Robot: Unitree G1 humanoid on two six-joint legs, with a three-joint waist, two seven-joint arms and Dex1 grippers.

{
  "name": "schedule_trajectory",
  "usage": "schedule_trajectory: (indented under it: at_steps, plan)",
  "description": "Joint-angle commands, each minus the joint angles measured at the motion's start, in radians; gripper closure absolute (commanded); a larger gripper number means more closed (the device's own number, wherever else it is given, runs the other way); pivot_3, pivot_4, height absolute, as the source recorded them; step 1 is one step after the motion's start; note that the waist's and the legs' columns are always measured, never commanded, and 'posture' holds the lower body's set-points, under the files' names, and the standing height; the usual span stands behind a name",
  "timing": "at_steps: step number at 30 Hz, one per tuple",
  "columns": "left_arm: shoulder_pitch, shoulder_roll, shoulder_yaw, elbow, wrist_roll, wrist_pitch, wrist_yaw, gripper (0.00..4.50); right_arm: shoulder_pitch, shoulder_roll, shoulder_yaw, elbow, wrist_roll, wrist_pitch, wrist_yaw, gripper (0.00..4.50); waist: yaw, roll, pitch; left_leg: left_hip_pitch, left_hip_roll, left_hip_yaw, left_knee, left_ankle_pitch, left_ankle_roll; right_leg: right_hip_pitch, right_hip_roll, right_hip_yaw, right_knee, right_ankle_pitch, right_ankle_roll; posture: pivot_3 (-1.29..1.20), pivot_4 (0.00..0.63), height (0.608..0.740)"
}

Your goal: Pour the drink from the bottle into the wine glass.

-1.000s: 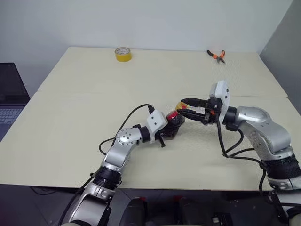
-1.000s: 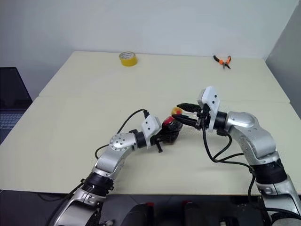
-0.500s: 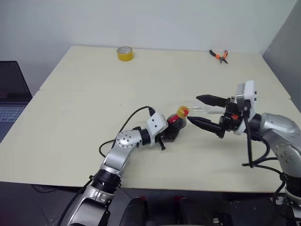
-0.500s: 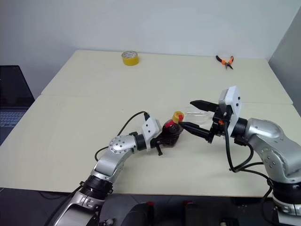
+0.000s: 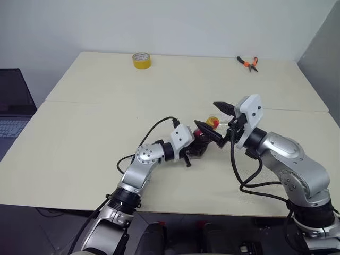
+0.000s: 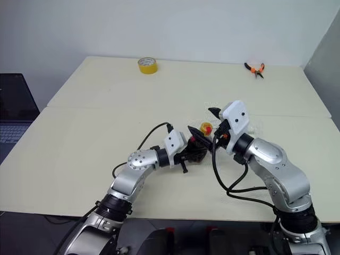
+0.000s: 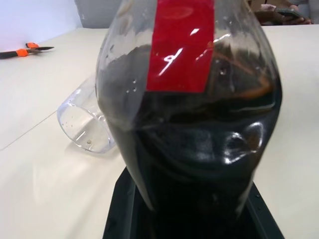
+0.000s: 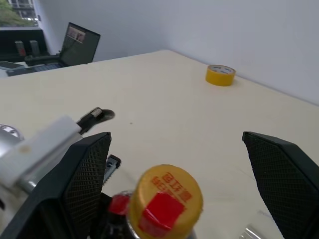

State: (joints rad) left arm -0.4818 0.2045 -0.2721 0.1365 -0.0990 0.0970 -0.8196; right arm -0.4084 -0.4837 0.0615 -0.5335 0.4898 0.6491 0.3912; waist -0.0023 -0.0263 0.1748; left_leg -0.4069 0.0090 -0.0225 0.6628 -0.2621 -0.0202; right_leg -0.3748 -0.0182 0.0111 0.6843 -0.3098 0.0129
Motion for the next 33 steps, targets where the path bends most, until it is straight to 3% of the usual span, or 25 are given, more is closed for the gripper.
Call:
schedule_trajectory:
  at_steps: [1, 11, 20, 33]
  plan:
    - [-0.017, -0.007, 0.002, -0.016, -0.012, -0.033, -0.006, 3.89, -0.005, 0.015, -0.055, -0.012, 0.001, -0.022, -0.011, 0.0, 0.0, 0.0, 0.0, 0.0, 0.0, 0.0, 0.0, 0.0, 0.0, 0.0, 0.0, 0.0, 0.0, 0.0, 0.0, 0.0, 0.15, 0.74]
    - [-0.011, -0.008, 0.008, -0.007, -0.011, -0.039, 0.001, 3.89, 0.114, -0.031, -0.141, -0.066, 0.047, 0.023, 0.028, 0.0, 0.0, 0.0, 0.0, 0.0, 0.0, 0.0, 0.0, 0.0, 0.0, 0.0, 0.0, -0.001, 0.001, 0.0, 0.0, 0.0, 0.15, 0.74]
    - [-0.012, -0.01, 0.01, -0.002, -0.01, -0.04, 0.004, 3.89, 0.089, 0.003, -0.159, -0.126, 0.122, 0.03, 0.015, 0.0, -0.001, 0.0, 0.0, 0.001, 0.0, 0.0, 0.0, 0.0, 0.0, 0.0, 0.0, 0.0, 0.002, 0.0, 0.0, 0.0, 0.15, 0.74]
    - [-0.014, -0.013, 0.007, 0.0, -0.009, -0.041, 0.003, 3.89, 0.046, 0.02, -0.061, -0.051, -0.025, 0.014, -0.028, 0.0, 0.0, 0.0, 0.0, 0.001, 0.0, 0.0, 0.0, 0.0, 0.0, 0.0, 0.0, 0.0, 0.002, 0.0, 0.0, 0.0, 0.15, 0.74]
